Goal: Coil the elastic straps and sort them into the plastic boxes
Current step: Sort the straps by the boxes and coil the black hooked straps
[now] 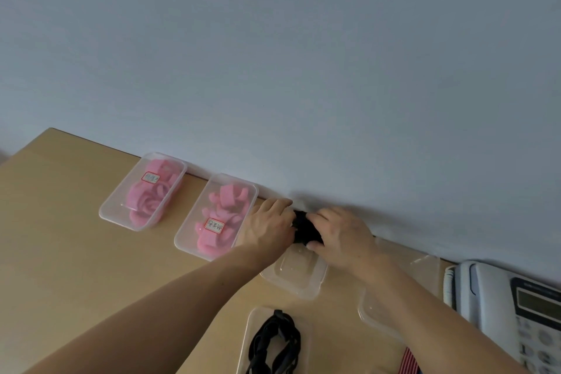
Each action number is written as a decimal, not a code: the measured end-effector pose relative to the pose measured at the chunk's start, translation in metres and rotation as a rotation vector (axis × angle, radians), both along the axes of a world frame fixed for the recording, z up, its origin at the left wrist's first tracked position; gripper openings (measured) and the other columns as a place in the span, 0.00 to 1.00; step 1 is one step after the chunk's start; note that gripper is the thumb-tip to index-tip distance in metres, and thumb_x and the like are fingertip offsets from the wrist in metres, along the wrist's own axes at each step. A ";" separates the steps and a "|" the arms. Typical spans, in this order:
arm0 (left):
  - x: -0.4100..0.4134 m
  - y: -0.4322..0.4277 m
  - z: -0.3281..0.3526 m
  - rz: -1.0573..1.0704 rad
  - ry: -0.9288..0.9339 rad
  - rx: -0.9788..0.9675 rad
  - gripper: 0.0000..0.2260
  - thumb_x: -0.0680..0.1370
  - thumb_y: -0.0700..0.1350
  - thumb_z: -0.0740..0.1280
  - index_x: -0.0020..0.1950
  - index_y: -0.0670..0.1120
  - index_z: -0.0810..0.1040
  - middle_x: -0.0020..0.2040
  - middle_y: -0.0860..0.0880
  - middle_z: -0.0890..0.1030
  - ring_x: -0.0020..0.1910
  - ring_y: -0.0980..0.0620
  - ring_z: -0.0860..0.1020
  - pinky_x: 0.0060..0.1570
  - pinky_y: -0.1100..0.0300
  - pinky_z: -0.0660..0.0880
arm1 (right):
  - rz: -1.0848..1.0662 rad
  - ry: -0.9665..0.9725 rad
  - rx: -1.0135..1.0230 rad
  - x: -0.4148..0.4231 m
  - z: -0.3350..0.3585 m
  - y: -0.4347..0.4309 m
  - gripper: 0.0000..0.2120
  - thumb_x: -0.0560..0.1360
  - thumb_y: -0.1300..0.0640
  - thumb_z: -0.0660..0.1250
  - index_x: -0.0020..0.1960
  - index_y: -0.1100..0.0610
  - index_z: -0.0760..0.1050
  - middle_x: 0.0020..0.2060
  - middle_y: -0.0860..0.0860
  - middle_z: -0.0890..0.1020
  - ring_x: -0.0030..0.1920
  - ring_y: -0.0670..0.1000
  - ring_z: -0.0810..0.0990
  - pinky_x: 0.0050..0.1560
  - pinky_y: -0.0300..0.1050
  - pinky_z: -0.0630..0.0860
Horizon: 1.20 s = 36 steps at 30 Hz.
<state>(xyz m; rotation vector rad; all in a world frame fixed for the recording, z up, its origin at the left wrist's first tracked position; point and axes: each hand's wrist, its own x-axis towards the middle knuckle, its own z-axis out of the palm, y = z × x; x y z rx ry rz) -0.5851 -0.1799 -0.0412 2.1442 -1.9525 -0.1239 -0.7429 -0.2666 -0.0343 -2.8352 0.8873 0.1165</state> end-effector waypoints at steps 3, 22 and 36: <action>0.001 0.002 -0.008 0.016 -0.001 0.102 0.14 0.76 0.46 0.66 0.61 0.45 0.79 0.71 0.47 0.73 0.67 0.45 0.73 0.62 0.51 0.71 | -0.031 -0.003 -0.133 -0.002 0.002 0.005 0.23 0.73 0.43 0.69 0.65 0.51 0.76 0.56 0.48 0.79 0.59 0.55 0.74 0.60 0.50 0.70; 0.001 0.016 -0.016 -0.161 -0.196 0.371 0.27 0.83 0.47 0.46 0.81 0.47 0.42 0.82 0.49 0.40 0.79 0.49 0.34 0.78 0.47 0.40 | -0.254 -0.212 -0.088 -0.007 -0.013 0.036 0.19 0.69 0.55 0.77 0.59 0.56 0.81 0.52 0.49 0.85 0.51 0.55 0.81 0.53 0.51 0.76; 0.028 0.074 0.034 -0.247 0.183 0.162 0.24 0.81 0.47 0.58 0.78 0.49 0.62 0.78 0.50 0.63 0.75 0.48 0.62 0.70 0.54 0.62 | -0.506 -0.195 0.034 -0.016 0.046 0.130 0.20 0.80 0.49 0.61 0.70 0.51 0.71 0.64 0.47 0.76 0.63 0.52 0.73 0.62 0.46 0.70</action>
